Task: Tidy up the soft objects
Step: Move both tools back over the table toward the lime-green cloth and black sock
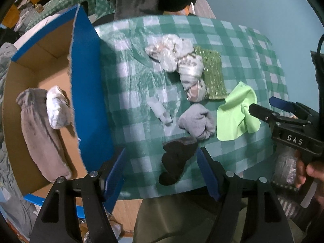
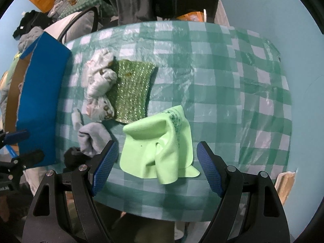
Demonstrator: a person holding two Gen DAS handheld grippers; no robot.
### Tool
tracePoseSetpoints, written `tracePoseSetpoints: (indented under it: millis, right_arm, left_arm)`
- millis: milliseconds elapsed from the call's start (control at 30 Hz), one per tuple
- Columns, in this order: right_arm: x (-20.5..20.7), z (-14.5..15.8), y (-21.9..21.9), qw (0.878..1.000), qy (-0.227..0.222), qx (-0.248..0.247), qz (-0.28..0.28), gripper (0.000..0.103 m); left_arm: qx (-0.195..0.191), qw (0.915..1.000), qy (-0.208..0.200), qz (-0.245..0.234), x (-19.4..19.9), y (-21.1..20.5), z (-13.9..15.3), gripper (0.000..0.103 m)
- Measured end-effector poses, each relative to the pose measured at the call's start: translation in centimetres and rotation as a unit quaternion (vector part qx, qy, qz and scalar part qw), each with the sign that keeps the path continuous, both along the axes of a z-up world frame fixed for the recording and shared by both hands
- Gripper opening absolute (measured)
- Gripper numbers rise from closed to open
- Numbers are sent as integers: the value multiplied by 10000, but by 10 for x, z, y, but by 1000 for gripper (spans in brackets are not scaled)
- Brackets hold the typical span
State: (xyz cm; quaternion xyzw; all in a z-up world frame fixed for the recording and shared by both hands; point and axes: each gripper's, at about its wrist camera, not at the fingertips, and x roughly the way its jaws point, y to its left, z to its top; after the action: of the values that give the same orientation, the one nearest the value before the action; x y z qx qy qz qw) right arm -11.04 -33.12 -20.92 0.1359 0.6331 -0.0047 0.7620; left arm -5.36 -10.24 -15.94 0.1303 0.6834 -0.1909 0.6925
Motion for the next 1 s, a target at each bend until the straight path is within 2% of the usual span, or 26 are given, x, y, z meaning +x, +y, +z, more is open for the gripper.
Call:
tracePoseSetpoints:
  millis: [300,433,533,1000]
  right_arm:
    - [-2,-15,0,9999,88,14,114,81]
    - [-2,-21,0,9998,157,-2,147,81]
    - [-1,-26,2,9997,191,-12,170,81]
    - [4,-51,12,9990,280,-268,244,81]
  left_arm:
    - [67,9998,165,-94,-14,-5,-22,74]
    - [244,9994,-26,-258,-22,-12,-30,81]
    - [250,9989,15,-393,-29,-21,-35,82]
    - [538,9984,99,-127,-34,-22,-71,82]
